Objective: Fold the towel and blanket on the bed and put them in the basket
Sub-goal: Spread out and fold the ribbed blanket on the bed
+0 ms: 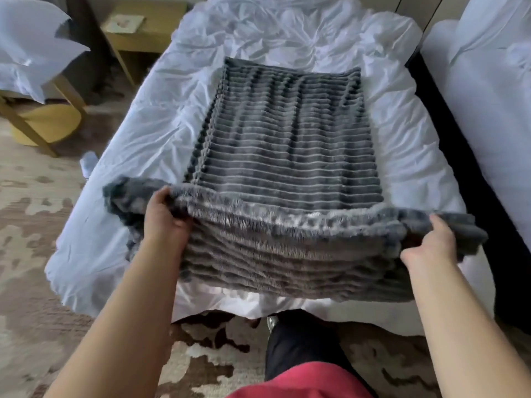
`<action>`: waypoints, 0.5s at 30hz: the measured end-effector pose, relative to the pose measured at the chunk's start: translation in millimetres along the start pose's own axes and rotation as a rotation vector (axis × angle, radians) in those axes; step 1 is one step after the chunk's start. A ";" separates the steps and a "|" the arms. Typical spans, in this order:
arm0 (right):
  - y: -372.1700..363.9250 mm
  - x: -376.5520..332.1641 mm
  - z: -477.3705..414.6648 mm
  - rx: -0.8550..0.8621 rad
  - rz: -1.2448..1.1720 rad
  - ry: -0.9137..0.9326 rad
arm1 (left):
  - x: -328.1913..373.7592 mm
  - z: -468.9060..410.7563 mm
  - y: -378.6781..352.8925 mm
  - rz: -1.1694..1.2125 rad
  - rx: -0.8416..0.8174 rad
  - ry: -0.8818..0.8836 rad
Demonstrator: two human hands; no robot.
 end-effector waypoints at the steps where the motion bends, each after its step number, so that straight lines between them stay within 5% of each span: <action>1: -24.6 -2.8 -15.8 -0.059 -0.028 0.014 | 3.4 -20.8 -16.1 0.034 -0.021 -0.057; 4: -88.5 5.4 -71.5 -0.087 0.132 0.092 | 1.0 -88.0 -45.7 -0.250 -0.017 -0.201; 7: -122.7 47.7 -130.2 -0.045 0.782 0.270 | -26.9 -145.8 -50.6 -1.220 0.099 -0.340; 9: -120.8 80.9 -162.1 -0.120 1.287 0.293 | -52.7 -176.8 -41.8 -1.717 0.077 -0.177; 12: -104.6 108.9 -191.0 -0.186 1.631 0.283 | -80.2 -201.0 -22.9 -1.950 0.065 0.053; 15: -96.3 116.5 -198.4 -0.193 1.692 0.302 | -91.9 -206.0 -14.8 -1.952 0.107 0.071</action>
Point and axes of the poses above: each hand's wrist, its own z-axis away from the middle knuckle, its own y-axis out of the back of the hand, x = y × z, the point moved 1 cm from there along -z, towards the middle knuckle, and after that the axes turned 1 degree about y, right-handed, at the moved point
